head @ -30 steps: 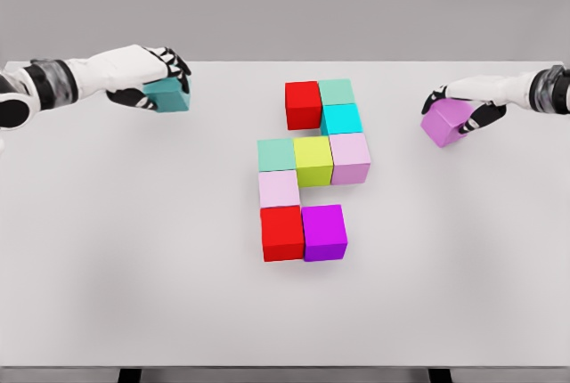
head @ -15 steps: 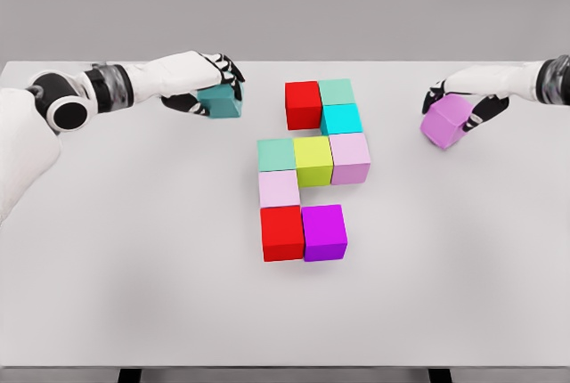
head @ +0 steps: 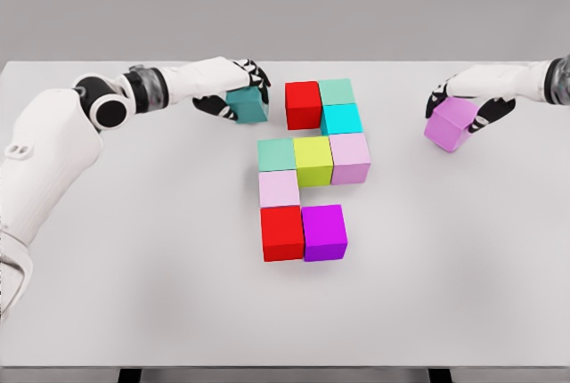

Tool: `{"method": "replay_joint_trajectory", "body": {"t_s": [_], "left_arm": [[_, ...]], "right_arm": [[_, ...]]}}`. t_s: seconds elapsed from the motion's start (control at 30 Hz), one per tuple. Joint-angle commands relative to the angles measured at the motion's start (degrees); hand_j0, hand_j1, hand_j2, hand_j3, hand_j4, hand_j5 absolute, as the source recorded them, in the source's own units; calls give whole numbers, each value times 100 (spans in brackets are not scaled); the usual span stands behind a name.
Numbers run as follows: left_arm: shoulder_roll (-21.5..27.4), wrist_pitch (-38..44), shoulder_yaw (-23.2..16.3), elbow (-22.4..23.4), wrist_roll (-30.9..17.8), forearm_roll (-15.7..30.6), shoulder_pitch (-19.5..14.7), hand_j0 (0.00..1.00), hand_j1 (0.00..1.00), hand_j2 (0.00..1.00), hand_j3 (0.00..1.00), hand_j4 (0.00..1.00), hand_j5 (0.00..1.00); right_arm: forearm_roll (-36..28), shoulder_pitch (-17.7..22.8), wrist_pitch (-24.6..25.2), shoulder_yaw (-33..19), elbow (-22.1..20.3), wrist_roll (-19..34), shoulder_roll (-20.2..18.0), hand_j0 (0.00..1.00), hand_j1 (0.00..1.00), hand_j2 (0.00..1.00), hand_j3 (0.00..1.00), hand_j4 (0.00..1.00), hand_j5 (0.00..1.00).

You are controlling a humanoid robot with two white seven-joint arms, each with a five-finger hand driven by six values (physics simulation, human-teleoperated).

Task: Assemble the squares on the desktop into the number 2

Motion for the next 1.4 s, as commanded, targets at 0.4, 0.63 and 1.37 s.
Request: {"method": "replay_joint_trajectory", "body": {"t_s": [0.4, 0.63, 1.37], "left_arm": [[-136, 10, 31, 205, 28, -6, -35, 64, 64, 64, 64, 64, 64], [-109, 10, 57, 205, 63, 3, -35, 81, 81, 81, 81, 81, 81], [-21, 10, 215, 143, 81, 65, -123, 93, 93, 93, 93, 93, 93]], "right_arm": [[-30, 0, 15, 258, -1129, -2, -509, 65, 65, 65, 65, 65, 65], [-30, -9, 15, 328, -1717, -2, -720, 65, 65, 65, 65, 65, 65], [-48, 0, 15, 530, -2658, -2, -1010, 64, 64, 64, 64, 64, 64]]}}
